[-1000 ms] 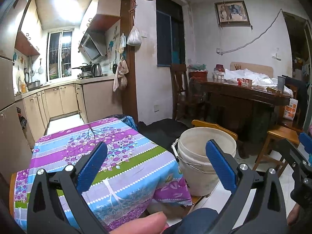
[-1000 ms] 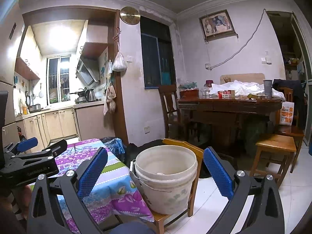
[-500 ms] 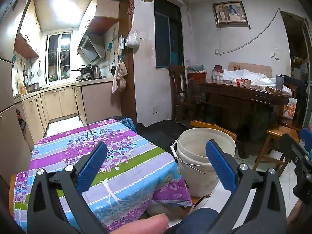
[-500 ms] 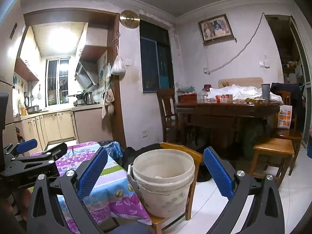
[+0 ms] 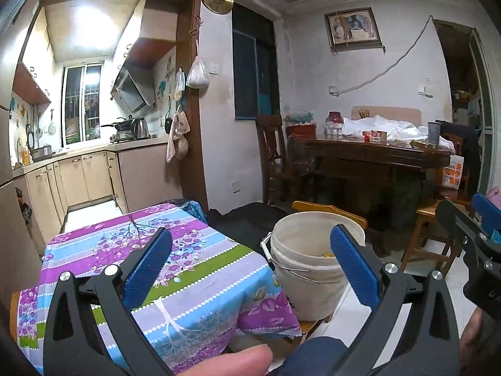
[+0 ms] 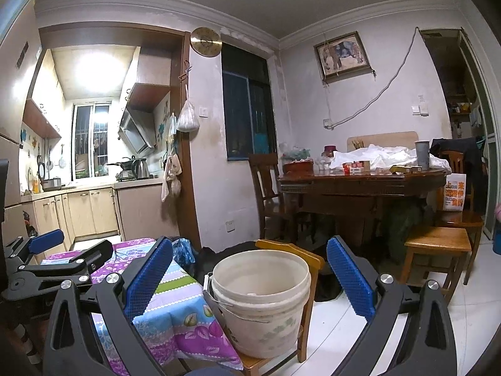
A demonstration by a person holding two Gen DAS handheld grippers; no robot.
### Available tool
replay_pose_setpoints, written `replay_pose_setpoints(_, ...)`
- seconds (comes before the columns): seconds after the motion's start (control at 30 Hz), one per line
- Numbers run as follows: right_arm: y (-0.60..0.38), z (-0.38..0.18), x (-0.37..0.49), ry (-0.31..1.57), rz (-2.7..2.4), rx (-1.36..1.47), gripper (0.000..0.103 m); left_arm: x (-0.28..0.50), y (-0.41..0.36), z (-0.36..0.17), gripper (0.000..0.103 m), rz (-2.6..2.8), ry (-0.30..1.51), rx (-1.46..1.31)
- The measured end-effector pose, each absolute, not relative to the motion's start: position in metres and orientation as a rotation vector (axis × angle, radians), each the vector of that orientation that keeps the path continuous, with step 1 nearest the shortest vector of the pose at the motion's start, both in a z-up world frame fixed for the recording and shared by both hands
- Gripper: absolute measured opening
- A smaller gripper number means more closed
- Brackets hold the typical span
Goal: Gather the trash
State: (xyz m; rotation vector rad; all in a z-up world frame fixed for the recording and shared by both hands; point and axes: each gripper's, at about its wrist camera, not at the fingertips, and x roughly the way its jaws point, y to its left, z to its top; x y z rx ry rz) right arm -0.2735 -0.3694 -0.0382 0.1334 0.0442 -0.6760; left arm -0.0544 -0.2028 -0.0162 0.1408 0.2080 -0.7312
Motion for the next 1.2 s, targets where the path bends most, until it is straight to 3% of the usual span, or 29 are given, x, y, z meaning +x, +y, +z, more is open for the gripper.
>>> replay_pose_setpoints(1.2, -0.371, -0.047, -0.264, 0.093, -0.663, 0.139, 0.098, -0.054, -0.212, -0.027, 0.097, -0.723, 0.235, 0.164)
